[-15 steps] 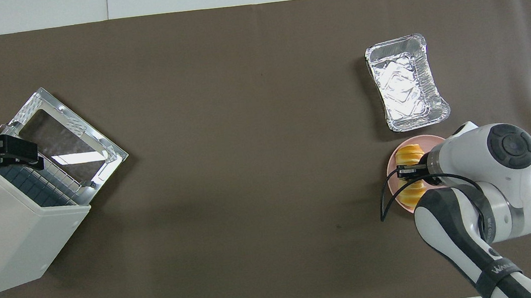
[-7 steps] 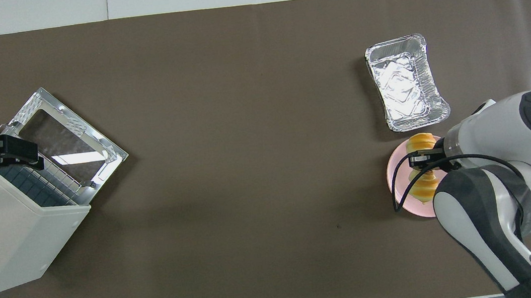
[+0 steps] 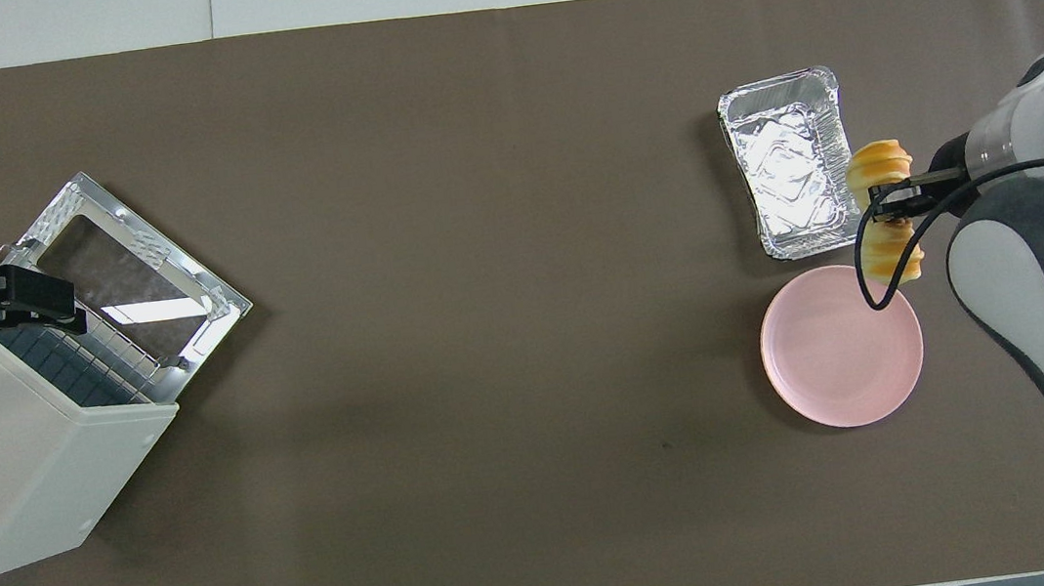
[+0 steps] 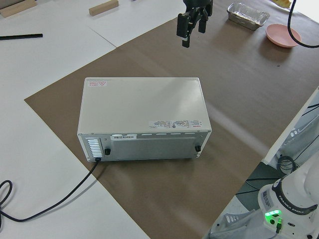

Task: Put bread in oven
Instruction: 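Lift the bread with the right gripper and carry it to the foil tray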

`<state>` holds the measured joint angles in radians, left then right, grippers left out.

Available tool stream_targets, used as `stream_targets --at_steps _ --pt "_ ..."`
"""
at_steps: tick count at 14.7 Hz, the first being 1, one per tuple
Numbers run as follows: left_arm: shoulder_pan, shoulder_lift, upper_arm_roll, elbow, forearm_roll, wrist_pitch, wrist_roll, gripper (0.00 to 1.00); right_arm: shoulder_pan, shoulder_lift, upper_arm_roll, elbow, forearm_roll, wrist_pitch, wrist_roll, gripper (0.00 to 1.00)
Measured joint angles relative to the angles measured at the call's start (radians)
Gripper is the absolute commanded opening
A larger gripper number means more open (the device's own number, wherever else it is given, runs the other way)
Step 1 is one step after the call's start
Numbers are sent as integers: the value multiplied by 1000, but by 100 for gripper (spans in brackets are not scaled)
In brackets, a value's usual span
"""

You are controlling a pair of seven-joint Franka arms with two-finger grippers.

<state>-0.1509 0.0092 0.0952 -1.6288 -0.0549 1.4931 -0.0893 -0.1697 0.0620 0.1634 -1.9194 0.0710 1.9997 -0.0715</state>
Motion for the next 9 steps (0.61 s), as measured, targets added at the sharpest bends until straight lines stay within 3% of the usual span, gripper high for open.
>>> stream_targets --at_steps 4,9 --pt "0 0 0 0 0 0 0 100 13 174 4 156 -24 36 -31 0" --pt "0 0 0 0 0 0 0 100 49 297 6 186 -29 105 -46 0"
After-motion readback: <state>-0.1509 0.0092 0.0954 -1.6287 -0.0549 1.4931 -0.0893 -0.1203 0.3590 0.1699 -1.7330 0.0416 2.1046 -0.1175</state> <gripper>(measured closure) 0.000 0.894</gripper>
